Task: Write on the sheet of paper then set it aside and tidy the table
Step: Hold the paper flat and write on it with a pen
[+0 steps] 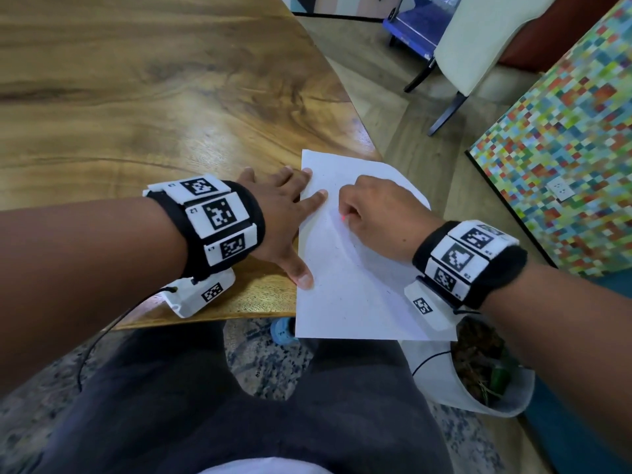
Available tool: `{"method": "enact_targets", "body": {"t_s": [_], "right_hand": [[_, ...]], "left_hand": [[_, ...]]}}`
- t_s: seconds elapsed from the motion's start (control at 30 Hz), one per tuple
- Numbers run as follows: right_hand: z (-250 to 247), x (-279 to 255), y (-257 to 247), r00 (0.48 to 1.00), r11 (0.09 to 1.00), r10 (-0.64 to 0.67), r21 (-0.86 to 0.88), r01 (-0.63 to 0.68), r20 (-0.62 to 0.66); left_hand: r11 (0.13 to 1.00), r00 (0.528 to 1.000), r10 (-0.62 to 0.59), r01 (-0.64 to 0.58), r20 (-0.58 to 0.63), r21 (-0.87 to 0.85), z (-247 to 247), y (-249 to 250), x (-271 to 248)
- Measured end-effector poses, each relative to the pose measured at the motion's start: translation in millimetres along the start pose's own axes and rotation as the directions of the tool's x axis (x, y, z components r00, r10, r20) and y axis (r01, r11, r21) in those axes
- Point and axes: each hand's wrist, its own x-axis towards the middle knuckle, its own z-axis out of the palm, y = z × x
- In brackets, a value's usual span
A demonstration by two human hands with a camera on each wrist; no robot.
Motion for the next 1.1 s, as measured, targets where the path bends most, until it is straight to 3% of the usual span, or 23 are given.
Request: {"method": "enact_targets", "body": {"t_s": [0.13, 0.2, 0.43, 0.63, 0.87, 0.97, 1.1], "right_hand": [[5, -19, -20, 0.977, 0.982, -0.187, 0.057, 0.182, 0.101], [3, -18, -25, 0.971, 0.974, -0.223, 0.056, 0.219, 0.086], [0, 22, -3, 0.997, 1.000, 0.010, -0.010, -0.011, -0.070], [3, -12, -23, 0.966, 0.967, -0.246, 0.088, 0.239, 0.079], [-3, 2, 10, 0.999, 0.999, 0.043, -0.016, -0.043, -0.012], [-3, -9, -4, 0.996, 0.995, -0.083, -0.043, 0.084, 0.032], [0, -35, -26, 0.945, 0.957, -0.284, -0.011, 0.289, 0.161]], "left_hand": [[1.000, 1.000, 0.007, -0.007, 0.004, 0.007, 1, 1, 2], [1.000, 1.000, 0.007, -0.007, 0.007, 0.013, 0, 1, 2], [1.000, 1.000, 0.006, -0.005, -0.011, 0.010, 2, 0, 2], [1.000, 1.000, 0.005, -0.006, 0.011, 0.008, -1, 2, 2], [1.000, 1.000, -0.002, 0.002, 0.018, 0.026, -2, 4, 2], [1.000, 1.000, -0.003, 0.002, 0.025, 0.014, -3, 4, 3], [0.999, 1.000, -0.001, 0.001, 0.017, 0.032, -2, 5, 4]]}}
